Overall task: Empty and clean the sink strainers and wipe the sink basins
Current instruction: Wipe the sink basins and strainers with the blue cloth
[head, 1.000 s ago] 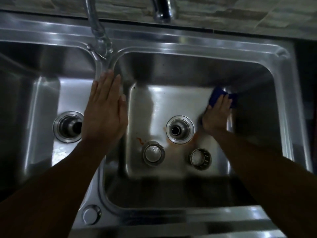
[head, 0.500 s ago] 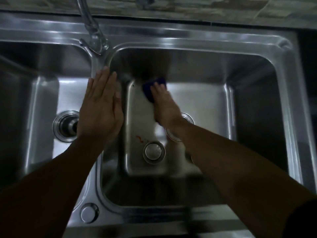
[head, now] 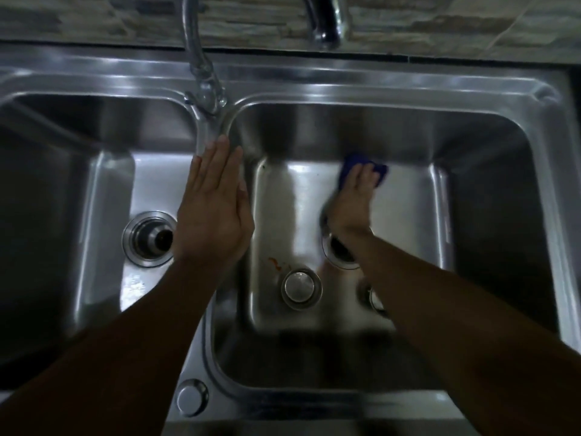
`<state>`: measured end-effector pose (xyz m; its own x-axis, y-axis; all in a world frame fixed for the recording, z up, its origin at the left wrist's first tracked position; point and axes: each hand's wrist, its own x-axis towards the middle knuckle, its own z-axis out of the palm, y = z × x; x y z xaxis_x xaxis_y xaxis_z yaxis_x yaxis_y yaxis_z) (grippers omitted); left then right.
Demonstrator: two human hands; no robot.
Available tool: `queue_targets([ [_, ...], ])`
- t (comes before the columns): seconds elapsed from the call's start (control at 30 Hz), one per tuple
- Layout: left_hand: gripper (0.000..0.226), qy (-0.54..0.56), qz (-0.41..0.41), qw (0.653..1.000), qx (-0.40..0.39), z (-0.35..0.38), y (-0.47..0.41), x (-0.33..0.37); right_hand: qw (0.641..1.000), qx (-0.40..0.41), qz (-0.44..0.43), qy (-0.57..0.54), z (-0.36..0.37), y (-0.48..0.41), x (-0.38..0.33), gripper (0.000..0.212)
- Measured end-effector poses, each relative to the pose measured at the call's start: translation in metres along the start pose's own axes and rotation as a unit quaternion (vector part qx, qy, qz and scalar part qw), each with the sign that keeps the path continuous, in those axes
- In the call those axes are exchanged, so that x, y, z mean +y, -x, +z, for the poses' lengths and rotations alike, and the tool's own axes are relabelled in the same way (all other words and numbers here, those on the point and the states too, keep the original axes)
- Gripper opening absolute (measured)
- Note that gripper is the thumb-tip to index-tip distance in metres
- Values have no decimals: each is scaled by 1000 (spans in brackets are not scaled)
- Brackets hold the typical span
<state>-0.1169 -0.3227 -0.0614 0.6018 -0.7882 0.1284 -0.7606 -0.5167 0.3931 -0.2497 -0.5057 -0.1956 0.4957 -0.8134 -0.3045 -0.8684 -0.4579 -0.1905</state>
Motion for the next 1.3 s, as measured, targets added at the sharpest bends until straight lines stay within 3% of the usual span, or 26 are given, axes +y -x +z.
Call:
queue_targets([
  [0.1, 49, 1, 0, 1000, 3, 2, 0, -1, 979, -41, -199, 12, 33, 27, -60, 77],
  [0.2, 50, 10, -4, 1000, -2, 2, 0, -3, 945, -102, -302, -65, 34, 44, -70, 96],
  [0.27, 50, 17, 1, 1000, 7, 3, 1, -4, 936, -102, -337, -24, 27, 47, -42, 96],
  [0.33, 50, 19, 8, 1000, 17, 4, 2, -4, 943, -79, -321, 29, 18, 40, 1, 92],
  [0.43, 50, 5, 7, 1000, 27, 2, 3, -2, 968, -55, -224, 95, -4, 22, 78, 79],
  [0.63, 63, -134, 25, 990, -41, 1, 7, 8, 977, -107, -118, 142, -51, 32, 187, 71],
  [0.77, 66, -202, 87, 967, -129, 19, 22, 34, 965, -166, -104, 174, -48, 72, 192, 75],
  [0.9, 67, -122, 116, 939, -299, 67, 53, 96, 950, -186, -117, 222, -50, 67, 187, 78],
  [0.97, 71, -65, 130, 927, -345, 93, 66, 126, 945, -190, -130, 233, -54, 55, 188, 76],
  [1.07, 92, -20, 119, 916, -383, 127, 81, 156, 950, -168, -132, 229, -60, 32, 186, 77],
  [1.17, 105, -55, 145, 904, -398, 154, 89, 174, 955, -144, -123, 229, -61, 14, 180, 80],
  [1.3, 84, -71, 145, 910, -382, 164, 90, 186, 960, -125, -121, 219, -61, 1, 179, 79],
])
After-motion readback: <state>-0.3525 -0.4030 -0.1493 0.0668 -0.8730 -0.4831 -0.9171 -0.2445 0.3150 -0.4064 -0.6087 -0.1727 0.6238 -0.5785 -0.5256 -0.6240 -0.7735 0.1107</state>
